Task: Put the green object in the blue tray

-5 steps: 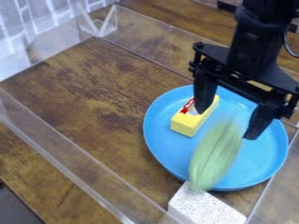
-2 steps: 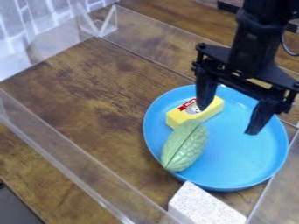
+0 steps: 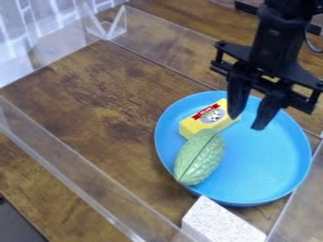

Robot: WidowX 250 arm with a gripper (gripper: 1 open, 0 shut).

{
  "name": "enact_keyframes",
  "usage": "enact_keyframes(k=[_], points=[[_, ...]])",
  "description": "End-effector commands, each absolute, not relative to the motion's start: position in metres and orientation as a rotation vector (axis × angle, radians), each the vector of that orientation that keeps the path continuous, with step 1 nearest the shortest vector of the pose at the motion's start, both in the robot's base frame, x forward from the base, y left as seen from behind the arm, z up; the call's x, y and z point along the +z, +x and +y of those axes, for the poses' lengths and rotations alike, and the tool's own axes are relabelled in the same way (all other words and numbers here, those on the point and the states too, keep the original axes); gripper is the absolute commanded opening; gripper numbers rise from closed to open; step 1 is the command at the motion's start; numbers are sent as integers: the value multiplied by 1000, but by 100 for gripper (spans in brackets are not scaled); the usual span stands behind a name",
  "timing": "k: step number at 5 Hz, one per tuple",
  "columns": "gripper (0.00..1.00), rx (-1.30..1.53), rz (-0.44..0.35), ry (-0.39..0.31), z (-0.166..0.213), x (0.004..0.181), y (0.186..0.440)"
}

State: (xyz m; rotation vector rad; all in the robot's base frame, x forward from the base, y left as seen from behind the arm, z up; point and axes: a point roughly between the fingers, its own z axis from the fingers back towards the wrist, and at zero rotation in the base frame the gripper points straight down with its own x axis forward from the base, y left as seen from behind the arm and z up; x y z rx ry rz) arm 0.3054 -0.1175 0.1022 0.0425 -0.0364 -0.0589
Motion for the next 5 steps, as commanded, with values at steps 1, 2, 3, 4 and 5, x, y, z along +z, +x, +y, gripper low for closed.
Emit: enact_keyframes(k=[1,2,3,4,5], points=[[100,16,-84,16,-120,116,316],[100,72,-71,24,-124,111,318],[100,57,-58,30,-125,97,314],[100,116,-46,37,-123,93,313],[100,171,-35,41,-122,90,310]])
